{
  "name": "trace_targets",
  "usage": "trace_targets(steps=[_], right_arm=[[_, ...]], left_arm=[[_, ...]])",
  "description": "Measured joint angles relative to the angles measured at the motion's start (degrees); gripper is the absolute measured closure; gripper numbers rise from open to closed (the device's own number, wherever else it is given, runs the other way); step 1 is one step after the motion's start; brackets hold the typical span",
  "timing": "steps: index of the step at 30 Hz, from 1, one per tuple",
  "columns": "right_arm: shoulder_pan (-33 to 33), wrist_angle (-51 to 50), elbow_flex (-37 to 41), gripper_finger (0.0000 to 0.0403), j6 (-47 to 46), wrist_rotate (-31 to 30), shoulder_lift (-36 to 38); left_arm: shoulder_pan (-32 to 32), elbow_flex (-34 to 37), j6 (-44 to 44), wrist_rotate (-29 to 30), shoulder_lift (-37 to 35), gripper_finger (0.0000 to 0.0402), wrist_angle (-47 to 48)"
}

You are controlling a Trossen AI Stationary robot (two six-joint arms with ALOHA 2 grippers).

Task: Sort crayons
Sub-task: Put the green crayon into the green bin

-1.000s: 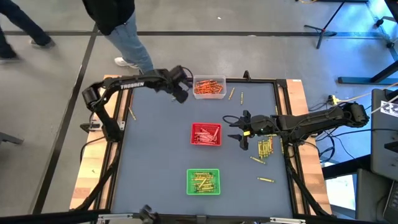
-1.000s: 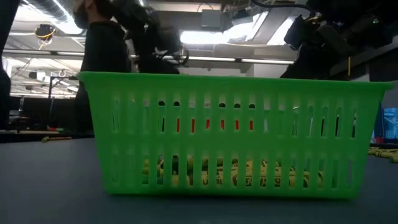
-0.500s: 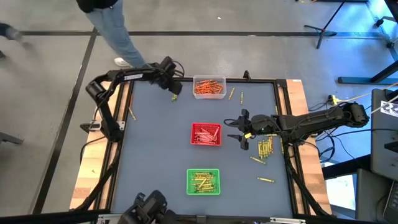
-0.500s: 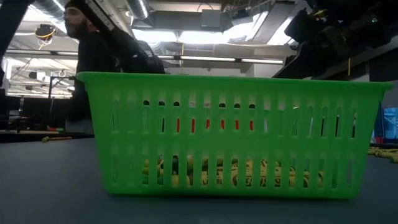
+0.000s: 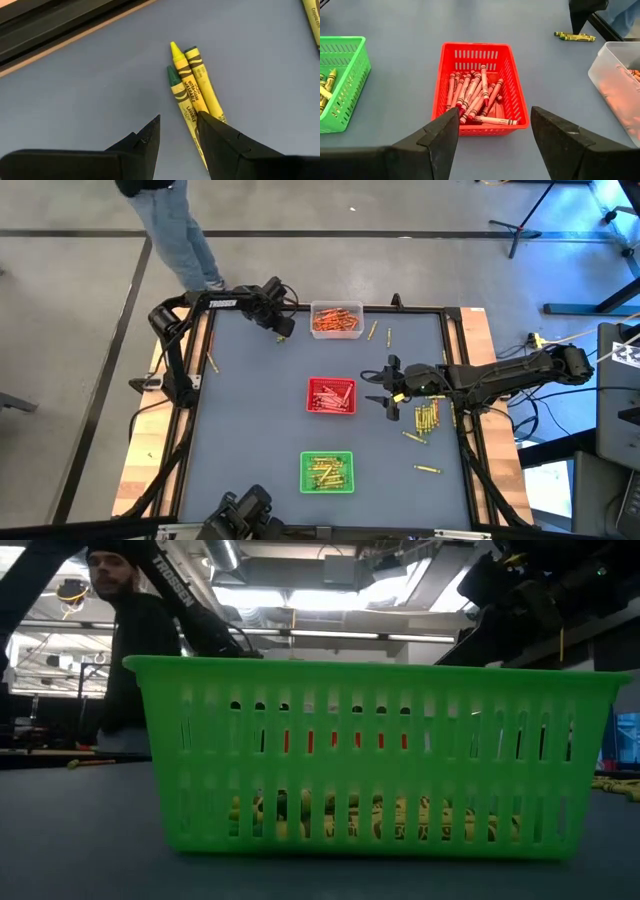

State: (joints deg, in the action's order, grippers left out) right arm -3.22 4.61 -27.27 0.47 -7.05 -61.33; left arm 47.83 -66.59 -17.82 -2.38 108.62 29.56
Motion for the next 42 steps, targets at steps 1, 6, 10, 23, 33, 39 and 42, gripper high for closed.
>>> trace_targets(steps=[1, 6, 10, 23, 33, 39, 42], right_arm=[[0.0, 0.0, 0.0, 0.016, 0.0, 0.0, 0.01], [0.0, -0.01, 0.0, 0.016, -0.04, 0.0, 0.01], [0.0, -0.01, 0.0, 0.016, -0.08, 0.0, 0.0], [0.0, -0.03, 0.0, 0.016, -0.11, 0.0, 0.0], [0.0, -0.03, 0.0, 0.016, -0.11, 0.0, 0.01], [0.0, -0.03, 0.0, 0.016, -0.09, 0.0, -0.01], [0.0, -0.03, 0.0, 0.016, 0.05, -0.05, 0.01]], left_arm=[[0.0, 0.0, 0.0, 0.0, 0.0, 0.028, 0.01], [0.0, -0.02, -0.02, 0.51, 0.13, 0.028, 0.17], [-0.06, -0.2, -0.07, 1.61, 1.64, 0.028, 0.78], [-0.65, -0.26, 1.77, 0.75, 3.41, 0.0297, 1.84], [-0.92, -0.15, 3.18, 1.28, 3.41, 0.0371, 1.79], [-1.32, -0.13, 6.58, 1.63, 3.4, 0.0392, 1.75], [-1.8, -0.45, 9.42, 2.32, 3.41, 0.0395, 2.1]])
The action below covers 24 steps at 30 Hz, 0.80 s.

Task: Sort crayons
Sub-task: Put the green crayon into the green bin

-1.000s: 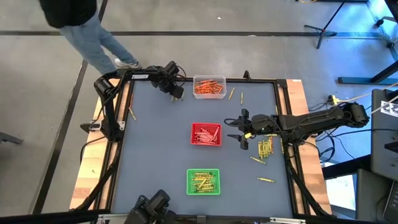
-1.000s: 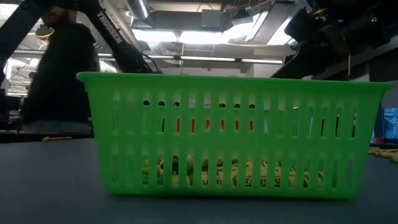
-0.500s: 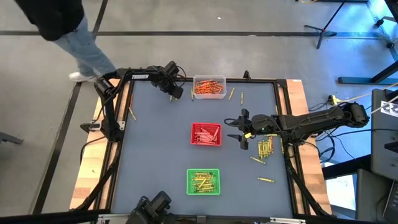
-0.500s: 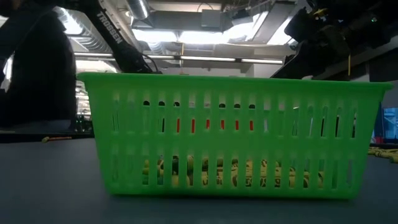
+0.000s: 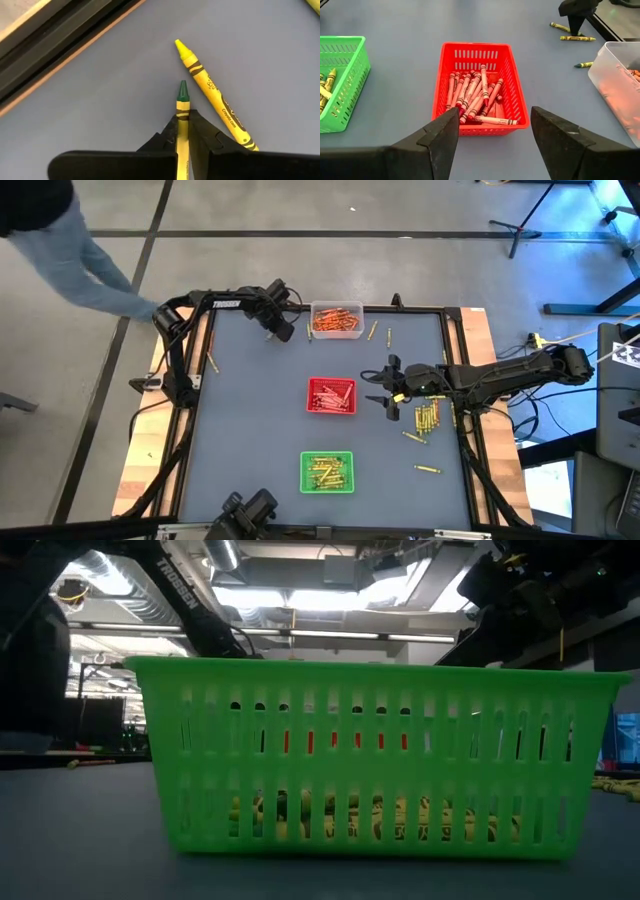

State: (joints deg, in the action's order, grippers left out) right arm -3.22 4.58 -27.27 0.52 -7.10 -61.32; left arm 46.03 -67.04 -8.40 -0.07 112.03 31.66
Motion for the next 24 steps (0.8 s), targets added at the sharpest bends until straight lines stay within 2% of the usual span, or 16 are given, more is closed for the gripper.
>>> trace_targets(steps=[6, 12, 19, 24], right_arm=[[-0.02, -0.02, 0.0, 0.016, 0.0, -1.43, -0.02], [-0.02, -0.02, 0.0, 0.016, -0.12, -1.48, -0.01], [-0.02, -0.15, 0.02, 0.016, -0.12, -1.48, 0.0], [-0.02, -0.11, 0.02, 0.016, 0.73, -1.48, 0.0]], left_arm=[[-2.27, -0.89, 1.62, 1.72, -3.17, 0.0394, 3.13], [-7.69, -1.01, 2.99, 1.63, -11.77, 0.0394, 5.32], [-21.08, -1.1, 5.27, 1.41, -19.61, 0.0394, 4.59], [-34.78, -1.15, 2.48, 1.19, -22.13, 0.0393, 1.7]])
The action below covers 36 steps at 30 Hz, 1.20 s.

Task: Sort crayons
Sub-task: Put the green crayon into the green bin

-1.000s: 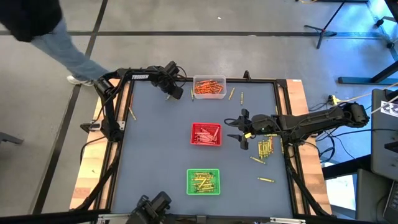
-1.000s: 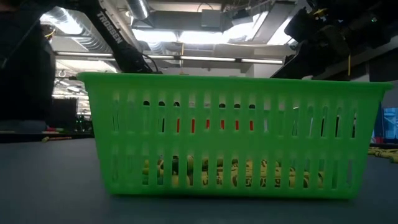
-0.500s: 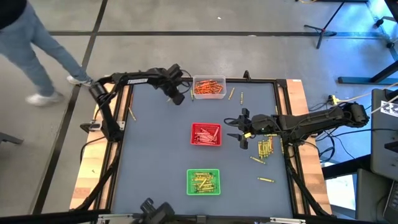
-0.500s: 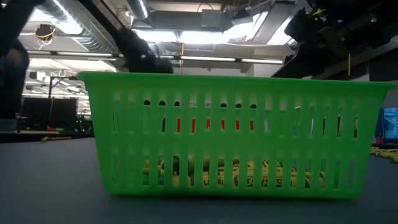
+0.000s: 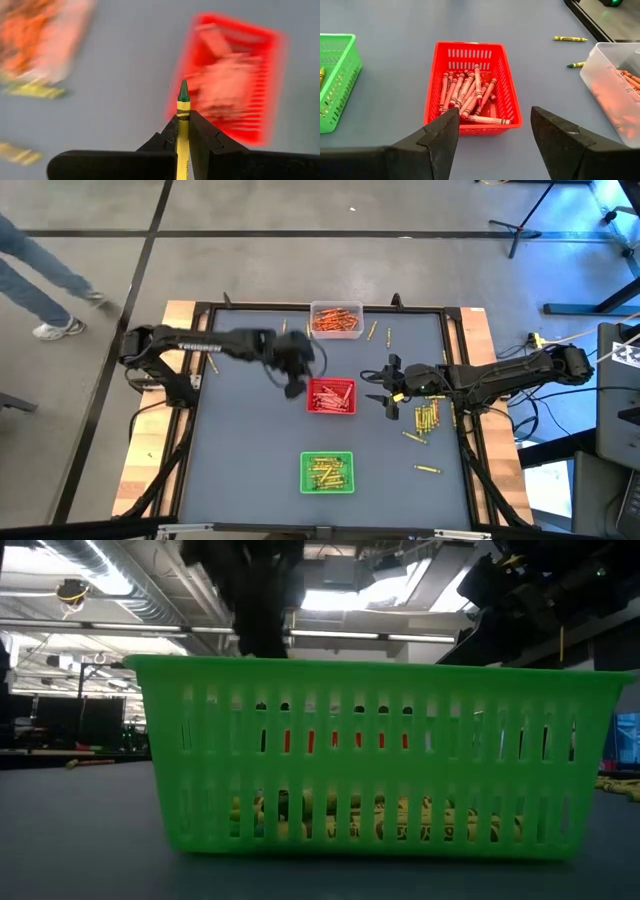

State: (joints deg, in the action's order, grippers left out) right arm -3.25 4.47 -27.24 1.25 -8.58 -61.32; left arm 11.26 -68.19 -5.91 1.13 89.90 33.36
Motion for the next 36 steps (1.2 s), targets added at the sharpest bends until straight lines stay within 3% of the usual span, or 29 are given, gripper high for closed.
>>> trace_targets(steps=[9, 15, 22, 30, 36], right_arm=[[0.0, 0.04, 0.0, 0.016, 0.38, -0.33, 0.0], [0.0, 0.02, 0.0, 0.016, 0.38, -0.31, -0.01], [-0.11, -0.06, 0.0, 0.016, -1.91, 0.13, -0.02], [-0.11, 0.07, 0.0, 0.016, -2.04, 0.63, 0.0], [-0.11, -0.03, 0.0, 0.016, -2.5, 0.66, -0.01]], left_arm=[[-21.75, -0.05, -1.07, -1.28, 0.88, 0.0393, -13.35], [-30.36, -0.14, -1.07, -0.76, 4.8, 0.0393, -23.35], [-33.61, -0.12, -6.02, 1.77, 11.6, 0.0393, -25.44], [-34.18, -0.12, -8.95, 1.79, 16.54, 0.0393, -34.12], [-33.5, -0.12, -13.58, 1.14, 16.64, 0.0344, -34.87]])
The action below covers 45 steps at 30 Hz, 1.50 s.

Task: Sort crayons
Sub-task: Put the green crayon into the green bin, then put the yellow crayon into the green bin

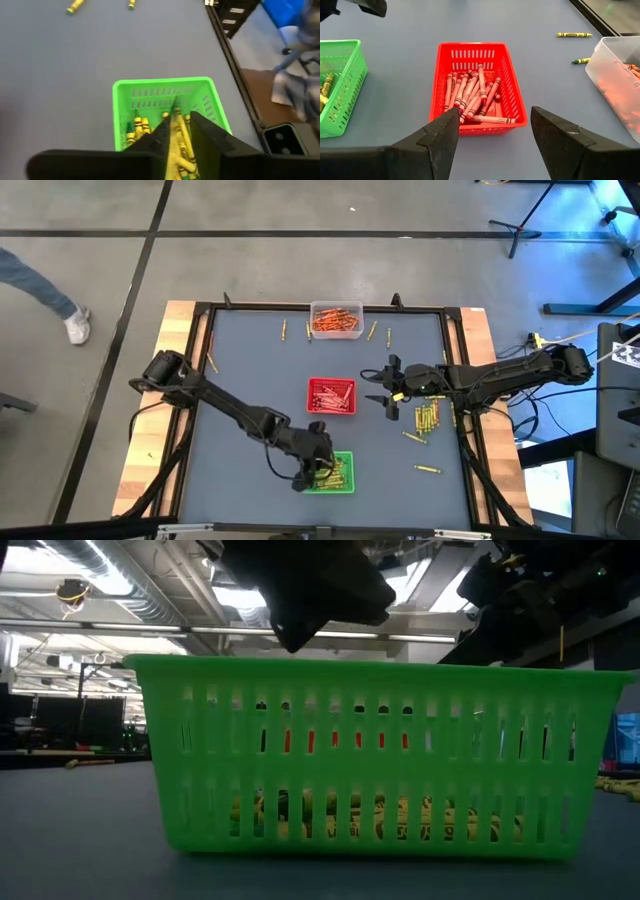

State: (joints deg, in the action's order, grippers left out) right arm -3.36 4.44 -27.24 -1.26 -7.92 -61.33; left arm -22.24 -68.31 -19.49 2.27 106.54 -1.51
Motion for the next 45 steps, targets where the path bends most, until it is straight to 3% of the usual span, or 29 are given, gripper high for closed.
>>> trace_targets(steps=[5, 10, 13, 18, 25, 34, 42, 45], right_arm=[[0.0, 0.01, 0.0, 0.016, -0.07, 0.0, 0.0], [0.0, -0.02, 0.0, 0.016, -4.46, 0.01, -0.01], [0.0, 0.07, 0.0, 0.016, -5.03, -0.2, 0.01], [0.0, 0.0, 0.0, 0.016, -6.56, -1.6, 0.0], [0.0, -0.27, 0.0, 0.016, -9.11, -1.53, -0.01], [0.0, -0.43, 0.0, 0.016, -9.03, -1.55, -0.01], [0.0, -0.38, 0.0, 0.016, -7.06, -2.08, -0.01], [0.0, -0.3, 0.0, 0.016, -5.89, -2.33, -0.01]], left_arm=[[0.08, 0.0, 0.15, -4.66, -0.89, 0.0294, -0.19], [1.41, 0.0, 1.16, -3.91, -4.79, 0.0285, 2.8], [2.92, -0.02, 1.25, 1.24, -9.15, 0.0288, 6.81], [7.36, -0.07, 2.89, 17.95, -15.57, 0.0288, 16.77], [18.63, -0.07, 4.91, 26.88, -18.64, 0.0288, 25.79], [35.78, 0.0, 5.08, 27.14, -16.81, 0.0288, 28.02], [44.68, 0.0, 8.88, 28.49, -16.52, 0.0288, 27.83], [49.0, 0.08, 6.62, 25.95, -15.42, 0.0288, 28.11]])
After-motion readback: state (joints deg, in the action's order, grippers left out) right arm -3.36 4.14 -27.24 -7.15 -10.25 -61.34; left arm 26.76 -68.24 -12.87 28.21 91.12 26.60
